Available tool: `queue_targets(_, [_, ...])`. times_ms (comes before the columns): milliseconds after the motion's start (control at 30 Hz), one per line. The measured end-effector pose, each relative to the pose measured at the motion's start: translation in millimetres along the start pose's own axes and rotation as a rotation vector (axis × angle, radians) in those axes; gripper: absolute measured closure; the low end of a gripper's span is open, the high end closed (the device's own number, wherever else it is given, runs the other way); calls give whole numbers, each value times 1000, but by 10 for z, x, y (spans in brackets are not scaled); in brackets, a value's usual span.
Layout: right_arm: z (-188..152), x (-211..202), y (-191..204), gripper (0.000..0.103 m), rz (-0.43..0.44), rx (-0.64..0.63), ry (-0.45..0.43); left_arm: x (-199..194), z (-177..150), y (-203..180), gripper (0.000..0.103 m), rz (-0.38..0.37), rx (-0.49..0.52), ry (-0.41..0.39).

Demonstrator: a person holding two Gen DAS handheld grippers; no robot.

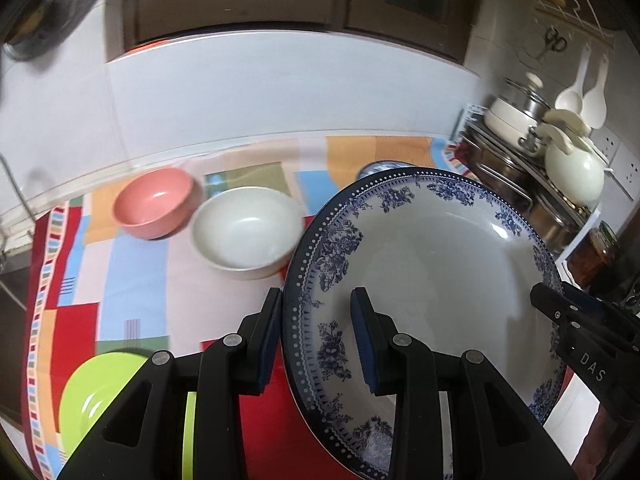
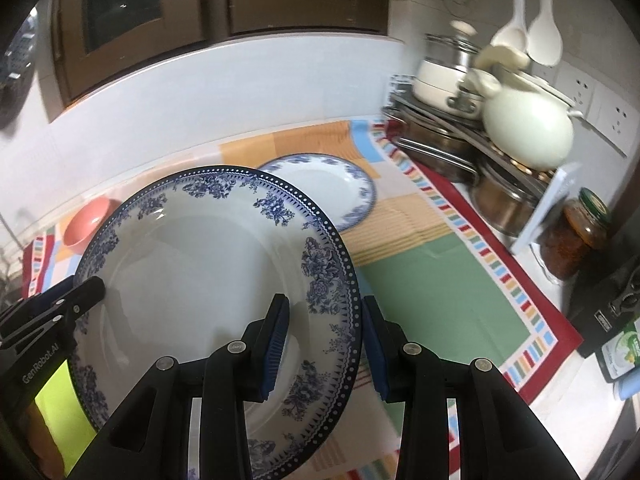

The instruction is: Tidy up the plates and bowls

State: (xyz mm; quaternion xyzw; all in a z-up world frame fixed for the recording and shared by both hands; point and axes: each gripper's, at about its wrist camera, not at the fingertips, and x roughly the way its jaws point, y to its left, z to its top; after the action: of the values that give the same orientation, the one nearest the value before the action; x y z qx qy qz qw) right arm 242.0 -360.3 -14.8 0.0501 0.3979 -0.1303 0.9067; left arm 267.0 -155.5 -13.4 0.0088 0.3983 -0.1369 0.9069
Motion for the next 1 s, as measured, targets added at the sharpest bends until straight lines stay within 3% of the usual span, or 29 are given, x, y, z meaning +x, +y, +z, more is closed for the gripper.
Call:
queue_targets(433, [-108,-138,728,65,82,-72,-7,-330,-191,723,69,87,-82,-20])
queue_targets(1000, [-331,-162,1661,65,218,-195,44,-613,-574,1623,69,226,-218,6])
